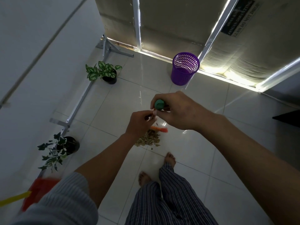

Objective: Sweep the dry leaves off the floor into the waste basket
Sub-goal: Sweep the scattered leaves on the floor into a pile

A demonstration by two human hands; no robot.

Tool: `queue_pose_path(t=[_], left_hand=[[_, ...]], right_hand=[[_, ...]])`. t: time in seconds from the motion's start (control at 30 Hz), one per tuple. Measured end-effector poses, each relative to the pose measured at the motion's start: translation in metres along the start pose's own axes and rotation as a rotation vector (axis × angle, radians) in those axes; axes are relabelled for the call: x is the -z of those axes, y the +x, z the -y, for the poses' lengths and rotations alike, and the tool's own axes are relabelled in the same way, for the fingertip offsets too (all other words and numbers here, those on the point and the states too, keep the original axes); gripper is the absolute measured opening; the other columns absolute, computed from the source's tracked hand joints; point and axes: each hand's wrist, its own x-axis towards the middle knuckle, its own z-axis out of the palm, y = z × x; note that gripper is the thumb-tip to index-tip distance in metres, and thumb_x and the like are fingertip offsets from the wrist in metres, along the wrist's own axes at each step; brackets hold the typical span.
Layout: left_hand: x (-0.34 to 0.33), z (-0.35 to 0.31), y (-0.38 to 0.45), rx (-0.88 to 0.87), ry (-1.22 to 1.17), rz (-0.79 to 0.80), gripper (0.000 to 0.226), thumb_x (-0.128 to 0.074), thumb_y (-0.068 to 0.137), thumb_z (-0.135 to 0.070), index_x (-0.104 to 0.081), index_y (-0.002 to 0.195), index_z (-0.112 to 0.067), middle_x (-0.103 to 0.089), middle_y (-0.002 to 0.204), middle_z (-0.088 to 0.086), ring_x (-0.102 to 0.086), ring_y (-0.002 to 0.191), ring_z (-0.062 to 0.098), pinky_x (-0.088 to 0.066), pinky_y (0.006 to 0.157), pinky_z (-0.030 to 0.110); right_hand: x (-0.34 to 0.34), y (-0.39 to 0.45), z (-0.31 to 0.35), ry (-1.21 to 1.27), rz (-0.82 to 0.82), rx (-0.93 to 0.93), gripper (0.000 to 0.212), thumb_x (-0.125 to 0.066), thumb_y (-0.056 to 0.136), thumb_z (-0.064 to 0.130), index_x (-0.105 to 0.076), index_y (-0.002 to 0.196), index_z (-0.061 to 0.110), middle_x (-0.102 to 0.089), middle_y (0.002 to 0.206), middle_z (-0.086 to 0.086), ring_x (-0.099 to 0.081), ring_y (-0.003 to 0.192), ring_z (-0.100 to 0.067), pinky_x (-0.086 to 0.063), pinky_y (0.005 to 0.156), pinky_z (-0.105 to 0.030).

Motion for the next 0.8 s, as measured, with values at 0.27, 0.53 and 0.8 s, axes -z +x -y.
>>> queue_pose_path(t=[0.27,0.53,0.8], left_hand=[[0.022,-0.015,-0.003,-0.049,-0.010,-0.017,0.008,-0.073,0.079,-0.010,-0.069,0.078,-0.004,-0.050,0.059,-0.016,-0.054,0.055,-0.011,-0.034,0.055,-0.002],[0.022,-0.026,0.001,-0.018,-0.041,-0.077,0.007,-0.071,0.078,-0.006,-0.068,0.075,-0.001,-0.046,0.057,-0.022,-0.052,0.052,-0.009,-0.030,0.054,-0.002],[-0.005,-0.024,0.010,-0.014,0.011,0.020,0.014,-0.063,0.080,0.000,-0.063,0.067,0.006,-0.038,0.050,-0.016,-0.037,0.044,-0.002,-0.031,0.050,0.003]], right_hand=[[0.018,-0.013,0.029,0.017,-0.096,0.015,0.020,-0.065,0.095,0.022,-0.061,0.115,0.025,-0.068,0.108,0.000,-0.065,0.098,-0.016,-0.060,0.086,-0.038],[0.019,-0.022,0.039,-0.027,-0.148,0.010,0.020,-0.065,0.094,0.022,-0.062,0.114,0.022,-0.069,0.108,-0.003,-0.065,0.099,-0.018,-0.059,0.086,-0.041],[-0.008,-0.026,0.005,0.006,-0.211,-0.080,0.015,-0.065,0.095,0.026,-0.063,0.110,0.026,-0.071,0.102,0.001,-0.065,0.093,-0.016,-0.059,0.084,-0.042]])
